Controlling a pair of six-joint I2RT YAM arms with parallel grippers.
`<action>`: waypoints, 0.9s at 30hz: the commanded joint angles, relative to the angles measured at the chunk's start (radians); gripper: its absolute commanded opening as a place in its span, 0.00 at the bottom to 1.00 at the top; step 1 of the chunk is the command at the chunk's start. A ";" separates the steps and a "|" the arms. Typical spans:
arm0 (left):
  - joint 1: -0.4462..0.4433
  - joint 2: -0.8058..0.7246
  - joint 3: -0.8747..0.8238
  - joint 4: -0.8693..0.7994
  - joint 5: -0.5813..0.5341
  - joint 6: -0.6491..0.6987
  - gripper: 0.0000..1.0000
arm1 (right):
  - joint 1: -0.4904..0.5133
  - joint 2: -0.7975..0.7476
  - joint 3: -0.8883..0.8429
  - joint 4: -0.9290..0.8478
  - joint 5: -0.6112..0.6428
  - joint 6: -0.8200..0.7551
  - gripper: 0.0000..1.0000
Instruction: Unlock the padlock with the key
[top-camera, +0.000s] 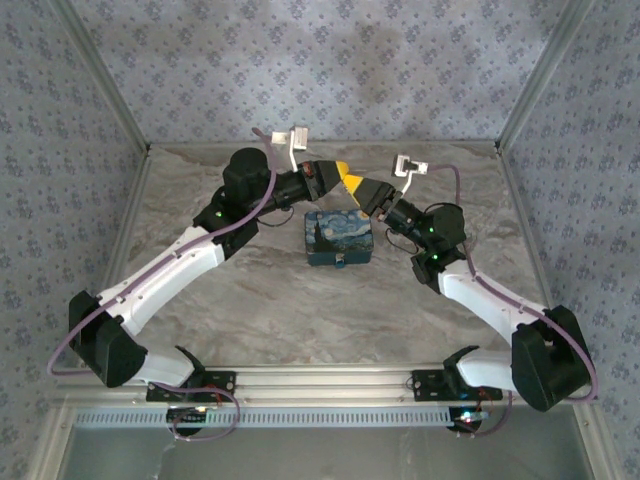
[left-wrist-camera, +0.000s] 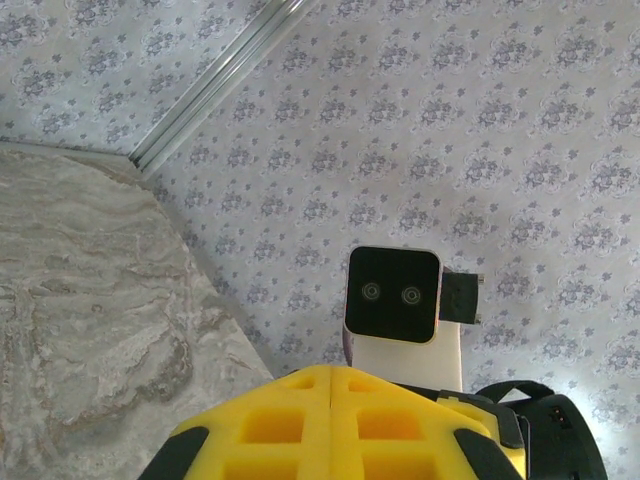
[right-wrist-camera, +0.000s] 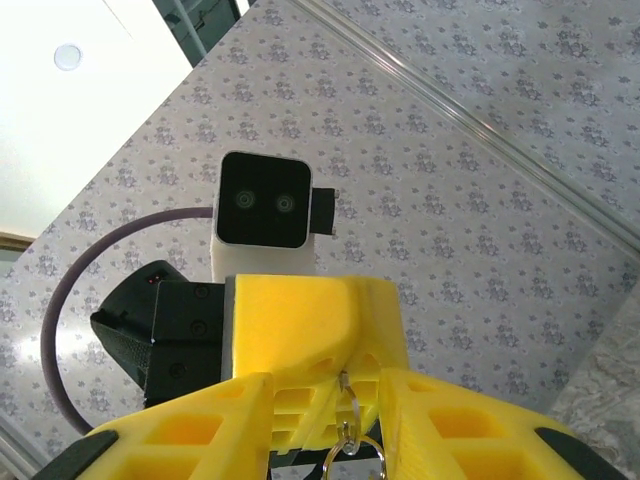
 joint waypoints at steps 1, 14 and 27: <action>-0.006 -0.024 -0.009 0.046 -0.001 -0.007 0.00 | 0.011 0.005 0.036 0.044 -0.022 0.004 0.33; -0.007 -0.046 -0.025 0.068 -0.010 -0.013 0.00 | 0.014 0.021 0.017 0.037 0.009 -0.013 0.10; -0.007 -0.045 -0.033 0.070 -0.005 -0.015 0.00 | 0.003 -0.014 0.008 0.024 0.015 -0.021 0.45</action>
